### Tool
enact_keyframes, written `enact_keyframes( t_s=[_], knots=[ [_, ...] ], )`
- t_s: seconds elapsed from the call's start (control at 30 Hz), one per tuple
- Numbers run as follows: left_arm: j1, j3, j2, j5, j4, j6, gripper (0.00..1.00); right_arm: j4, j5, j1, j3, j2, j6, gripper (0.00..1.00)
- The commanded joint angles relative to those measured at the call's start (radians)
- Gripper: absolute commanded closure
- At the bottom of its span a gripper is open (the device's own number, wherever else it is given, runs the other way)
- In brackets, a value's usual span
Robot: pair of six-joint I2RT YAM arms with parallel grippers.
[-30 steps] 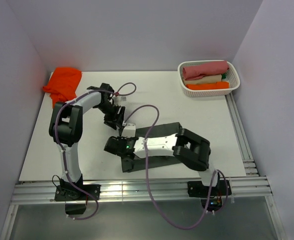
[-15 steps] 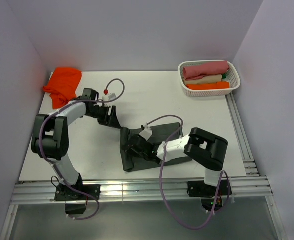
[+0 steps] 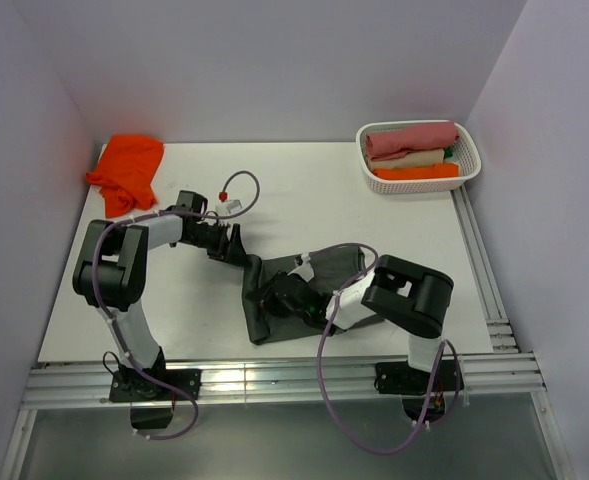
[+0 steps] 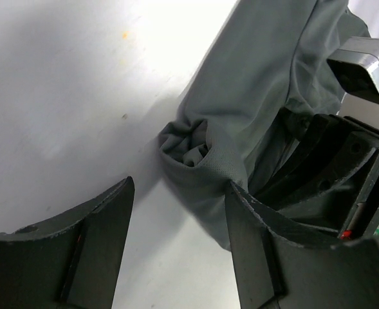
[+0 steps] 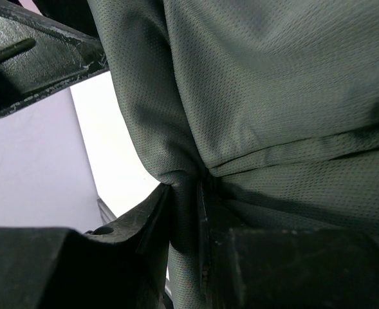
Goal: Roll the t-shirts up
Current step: Roll the tshirt
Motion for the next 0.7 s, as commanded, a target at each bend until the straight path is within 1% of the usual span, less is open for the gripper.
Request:
enact_keyframes(
  t_s=[0.0,0.1,0.2,0.23,0.3,0.37,0.4,0.43,0.47,0.5,0.53,0.57,0.6,0.67],
  knots=[
    [-0.028,-0.007,0.038,0.018,0.053,0.018,0.36,-0.025,-0.020,-0.029,-0.033,0.014,-0.008,0.82],
    [-0.048,0.009,0.052,0.011,0.064,-0.005,0.38,0.006,-0.038,-0.061,-0.054,0.017,-0.017,0.82],
    [-0.073,0.038,0.075,-0.029,0.055,-0.038,0.44,0.030,-0.075,-0.100,-0.065,0.025,-0.031,0.82],
    [-0.077,0.045,0.083,-0.046,0.058,-0.047,0.48,0.041,-0.093,-0.110,-0.068,0.026,-0.039,0.82],
    [-0.085,0.079,0.109,-0.074,0.055,-0.071,0.53,0.029,-0.106,-0.138,-0.056,0.028,-0.063,0.82],
    [-0.096,0.105,0.127,-0.118,0.052,-0.084,0.61,-0.002,-0.115,-0.161,-0.035,0.031,-0.092,0.82],
    [-0.097,0.133,0.146,-0.140,0.052,-0.138,0.64,-0.013,-0.120,-0.167,-0.028,0.034,-0.098,0.81],
    [-0.102,0.145,0.155,-0.153,0.046,-0.148,0.69,-0.016,-0.126,-0.173,-0.024,0.036,-0.101,0.81],
    [-0.104,0.159,0.166,-0.164,0.040,-0.154,0.72,-0.010,-0.140,-0.178,-0.019,0.039,-0.111,0.80],
    [-0.104,0.180,0.181,-0.176,0.035,-0.165,0.74,-0.010,-0.144,-0.186,-0.013,0.039,-0.118,0.79],
    [-0.110,0.188,0.186,-0.193,0.026,-0.171,0.79,-0.045,-0.144,-0.187,-0.004,0.033,-0.127,0.77],
    [-0.111,0.199,0.190,-0.218,0.023,-0.180,0.80,-0.069,-0.138,-0.186,0.016,0.026,-0.147,0.74],
    [-0.114,0.203,0.190,-0.232,0.018,-0.180,0.83,-0.095,-0.126,-0.183,0.025,0.020,-0.152,0.65],
    [-0.127,0.208,0.187,-0.261,0.004,-0.183,0.87,-0.190,-0.094,-0.154,0.050,-0.016,-0.166,0.55]
  ],
)
